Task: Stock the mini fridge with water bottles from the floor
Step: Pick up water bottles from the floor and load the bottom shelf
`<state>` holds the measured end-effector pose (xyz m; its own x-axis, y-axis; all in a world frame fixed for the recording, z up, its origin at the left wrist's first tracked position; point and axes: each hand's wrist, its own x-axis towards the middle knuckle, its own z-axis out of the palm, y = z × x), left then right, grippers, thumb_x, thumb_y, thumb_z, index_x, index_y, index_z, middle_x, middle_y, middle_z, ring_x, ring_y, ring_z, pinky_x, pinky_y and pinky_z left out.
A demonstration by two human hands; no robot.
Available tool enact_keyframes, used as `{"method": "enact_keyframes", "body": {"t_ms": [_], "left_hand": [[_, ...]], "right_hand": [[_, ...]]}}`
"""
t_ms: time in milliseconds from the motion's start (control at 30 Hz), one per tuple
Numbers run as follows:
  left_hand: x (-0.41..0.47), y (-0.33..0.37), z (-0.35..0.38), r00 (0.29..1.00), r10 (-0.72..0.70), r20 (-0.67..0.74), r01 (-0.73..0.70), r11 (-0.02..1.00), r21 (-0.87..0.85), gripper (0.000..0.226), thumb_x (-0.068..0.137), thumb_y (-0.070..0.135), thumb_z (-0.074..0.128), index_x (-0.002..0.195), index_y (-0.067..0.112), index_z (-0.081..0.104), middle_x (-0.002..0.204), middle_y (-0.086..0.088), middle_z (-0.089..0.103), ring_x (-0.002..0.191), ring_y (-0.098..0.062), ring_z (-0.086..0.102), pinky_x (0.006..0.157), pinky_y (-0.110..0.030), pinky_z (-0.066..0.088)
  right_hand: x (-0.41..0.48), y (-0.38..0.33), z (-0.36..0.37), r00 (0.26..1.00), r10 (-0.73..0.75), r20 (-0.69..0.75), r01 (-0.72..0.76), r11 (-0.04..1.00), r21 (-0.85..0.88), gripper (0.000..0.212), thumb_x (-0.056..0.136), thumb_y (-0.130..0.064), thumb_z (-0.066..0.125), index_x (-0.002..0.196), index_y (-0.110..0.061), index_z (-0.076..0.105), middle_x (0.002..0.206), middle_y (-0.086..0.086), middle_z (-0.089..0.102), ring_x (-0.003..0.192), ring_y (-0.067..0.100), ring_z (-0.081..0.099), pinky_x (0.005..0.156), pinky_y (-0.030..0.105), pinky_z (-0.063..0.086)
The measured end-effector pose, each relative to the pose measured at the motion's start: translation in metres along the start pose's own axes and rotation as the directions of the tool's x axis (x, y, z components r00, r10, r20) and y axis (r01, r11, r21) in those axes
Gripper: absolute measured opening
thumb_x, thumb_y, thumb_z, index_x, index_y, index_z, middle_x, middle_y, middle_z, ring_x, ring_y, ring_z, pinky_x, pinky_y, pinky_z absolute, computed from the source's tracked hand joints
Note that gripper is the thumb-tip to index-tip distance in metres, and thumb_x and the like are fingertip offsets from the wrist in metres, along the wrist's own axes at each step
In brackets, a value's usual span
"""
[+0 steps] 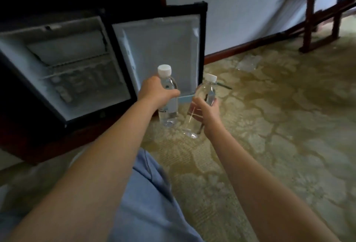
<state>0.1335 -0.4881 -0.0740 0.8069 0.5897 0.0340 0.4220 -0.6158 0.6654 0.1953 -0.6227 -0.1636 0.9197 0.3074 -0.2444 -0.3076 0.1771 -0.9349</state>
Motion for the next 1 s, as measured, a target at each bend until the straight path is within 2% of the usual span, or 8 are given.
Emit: {"method": "enact_keyframes", "body": {"t_ms": [133,300,400,500,600,700,867,1000], "left_hand": [[0.016,-0.048,-0.062,0.990,-0.086,-0.114,0.076,0.993,-0.086,0.060,0.070,0.036,0.078,0.120,0.014,0.053,0.114,-0.003,0.060,0.102,-0.022,0.059,0.079,-0.034,0.050],[0.025,-0.112,-0.129,0.947,-0.202,-0.251,0.165,0.973,-0.161,0.071,0.072,0.033,0.079,0.130,0.014,0.044,0.128,-0.004,0.053,0.114,-0.024,0.053,0.076,-0.030,0.040],[0.030,-0.151,-0.159,0.906,-0.281,-0.317,0.217,0.951,-0.222,0.074,0.071,0.031,0.080,0.132,0.013,0.042,0.131,-0.005,0.051,0.117,-0.025,0.051,0.078,-0.030,0.040],[0.037,-0.189,-0.177,0.860,-0.354,-0.368,0.249,0.920,-0.302,0.071,0.071,0.027,0.080,0.130,0.015,0.043,0.129,-0.002,0.051,0.115,-0.023,0.052,0.082,-0.031,0.043],[0.048,-0.223,-0.185,0.818,-0.393,-0.421,0.255,0.903,-0.347,0.064,0.071,0.024,0.080,0.125,0.016,0.046,0.115,0.000,0.055,0.100,-0.019,0.055,0.077,-0.030,0.043],[0.065,-0.256,-0.186,0.793,-0.412,-0.448,0.242,0.889,-0.389,0.061,0.071,0.023,0.079,0.123,0.017,0.048,0.104,0.003,0.055,0.091,-0.015,0.054,0.075,-0.027,0.041],[0.111,-0.312,-0.181,0.754,-0.441,-0.487,0.231,0.871,-0.433,0.065,0.066,0.028,0.081,0.122,0.017,0.052,0.104,0.002,0.063,0.094,-0.014,0.061,0.076,-0.026,0.045],[0.150,-0.347,-0.173,0.747,-0.462,-0.478,0.247,0.860,-0.446,0.065,0.067,0.030,0.080,0.124,0.019,0.051,0.103,0.003,0.062,0.091,-0.012,0.058,0.072,-0.023,0.040]], "right_hand": [[0.014,-0.009,0.078,0.993,-0.024,0.118,0.029,0.999,-0.043,0.053,0.076,-0.026,0.072,0.116,-0.016,0.039,0.112,0.018,0.063,0.088,0.029,0.066,0.077,0.042,0.056],[0.015,-0.004,0.170,0.973,-0.046,0.226,0.079,0.987,-0.140,0.069,0.059,-0.043,0.072,0.112,-0.018,0.036,0.111,0.014,0.059,0.098,0.030,0.065,0.086,0.049,0.054],[0.015,0.008,0.222,0.956,-0.038,0.292,0.085,0.985,-0.151,0.059,0.069,-0.033,0.073,0.112,-0.016,0.036,0.107,0.012,0.058,0.093,0.026,0.064,0.076,0.039,0.054],[0.019,0.020,0.269,0.933,-0.038,0.358,0.105,0.980,-0.171,0.062,0.065,-0.034,0.072,0.114,-0.018,0.037,0.107,0.010,0.062,0.093,0.025,0.065,0.070,0.032,0.047],[0.029,0.028,0.312,0.921,-0.055,0.385,0.148,0.965,-0.215,0.053,0.075,-0.027,0.071,0.114,-0.015,0.037,0.108,0.009,0.063,0.096,0.025,0.066,0.065,0.029,0.042],[0.054,0.031,0.350,0.902,0.001,0.431,0.109,0.967,-0.232,0.045,0.079,-0.025,0.067,0.112,-0.019,0.037,0.109,0.008,0.067,0.089,0.020,0.070,0.061,0.028,0.039],[0.105,0.052,0.402,0.902,0.048,0.429,0.102,0.942,-0.320,0.039,0.076,-0.019,0.067,0.105,-0.021,0.040,0.090,0.003,0.063,0.085,0.020,0.063,0.070,0.033,0.047],[0.143,0.092,0.433,0.908,0.036,0.417,0.105,0.944,-0.311,0.034,0.071,-0.012,0.069,0.093,-0.023,0.046,0.089,-0.001,0.058,0.085,0.017,0.057,0.083,0.038,0.050]]}}
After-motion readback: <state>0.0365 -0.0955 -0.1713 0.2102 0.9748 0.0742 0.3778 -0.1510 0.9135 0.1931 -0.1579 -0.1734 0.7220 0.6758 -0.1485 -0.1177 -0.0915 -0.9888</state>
